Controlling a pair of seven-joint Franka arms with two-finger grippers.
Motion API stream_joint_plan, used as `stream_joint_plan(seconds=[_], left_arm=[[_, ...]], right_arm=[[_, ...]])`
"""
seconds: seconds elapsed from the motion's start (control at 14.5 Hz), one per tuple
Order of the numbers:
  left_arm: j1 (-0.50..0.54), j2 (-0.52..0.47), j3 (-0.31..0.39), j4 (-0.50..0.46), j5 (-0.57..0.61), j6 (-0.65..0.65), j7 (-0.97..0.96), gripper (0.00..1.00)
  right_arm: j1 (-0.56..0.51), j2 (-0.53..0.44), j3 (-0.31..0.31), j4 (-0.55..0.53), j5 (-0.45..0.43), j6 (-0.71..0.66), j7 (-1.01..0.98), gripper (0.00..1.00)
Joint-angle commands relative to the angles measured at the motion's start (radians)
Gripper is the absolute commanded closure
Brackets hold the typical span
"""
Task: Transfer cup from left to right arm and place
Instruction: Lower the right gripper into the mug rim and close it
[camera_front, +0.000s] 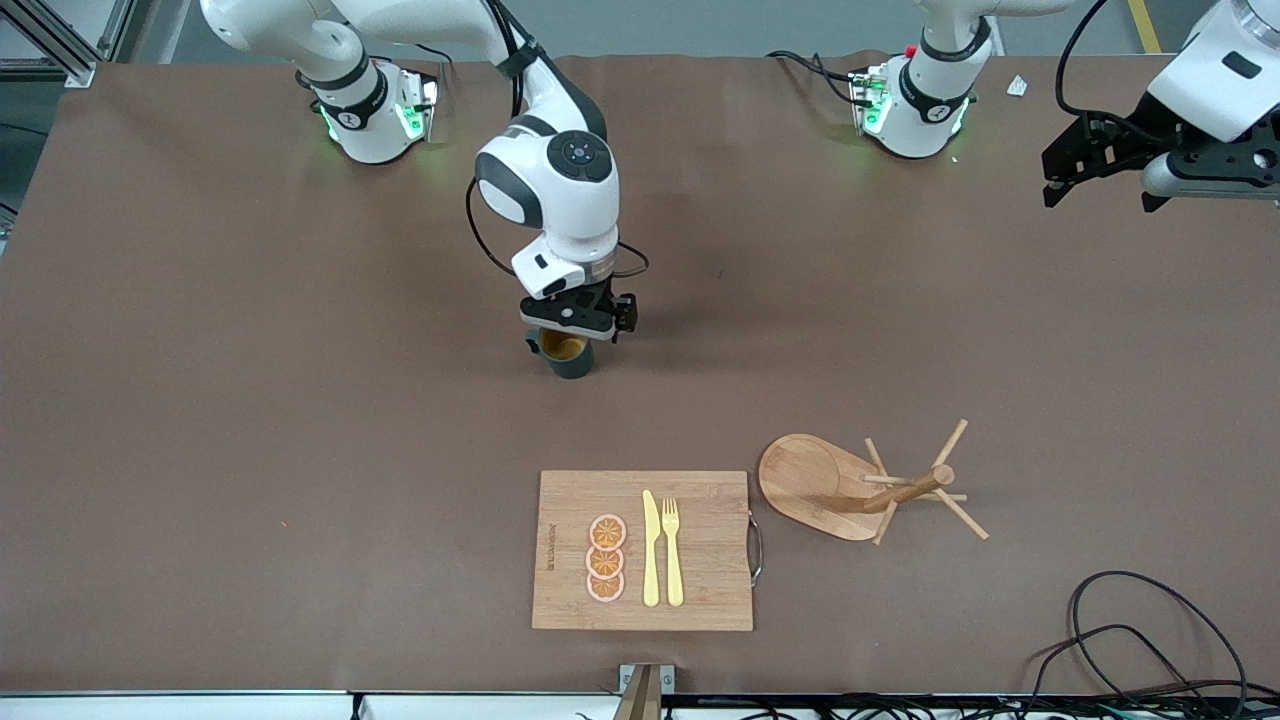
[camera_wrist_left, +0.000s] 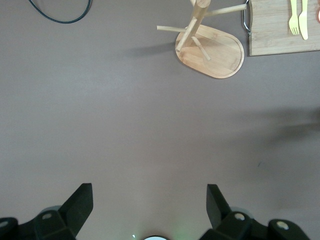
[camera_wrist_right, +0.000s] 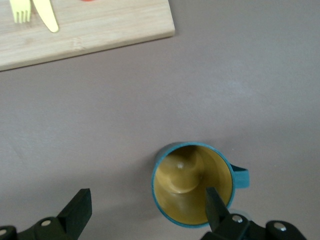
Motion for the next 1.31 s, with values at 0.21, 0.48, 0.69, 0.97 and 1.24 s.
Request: stream_joint_plan(seconds=[0.21,0.48,0.69,0.97,1.24], left_arm=[[0.037,0.002,-0.004,0.007,-0.013,-0.012,0.022,0.0],[0.036,-0.001,-0.006,-0.009,-0.01,-0.011,0.022,0.0],[0.034,-0.001,-0.015,-0.009,-0.006,-0.009,0.021,0.0],[0.034,-0.001,-0.015,-0.006,-0.006,-0.011,0.022,0.0],[0.036,-0.001,-0.015,-0.006,-0.003,-0.014,0.022,0.0]], right_arm=[[0.018,0.057,-0.009,0.032,-0.095,0.026,0.012,0.0],[0.027,0.081,-0.009,0.034,-0.096,0.035,0.014,0.04],[0.028,0.084,-0.009,0.032,-0.102,0.044,0.011,0.2],[0.022,0.084,-0.009,0.026,-0.122,0.044,0.002,0.31],[0.016,0.094,-0.009,0.02,-0.127,0.047,-0.018,0.31]])
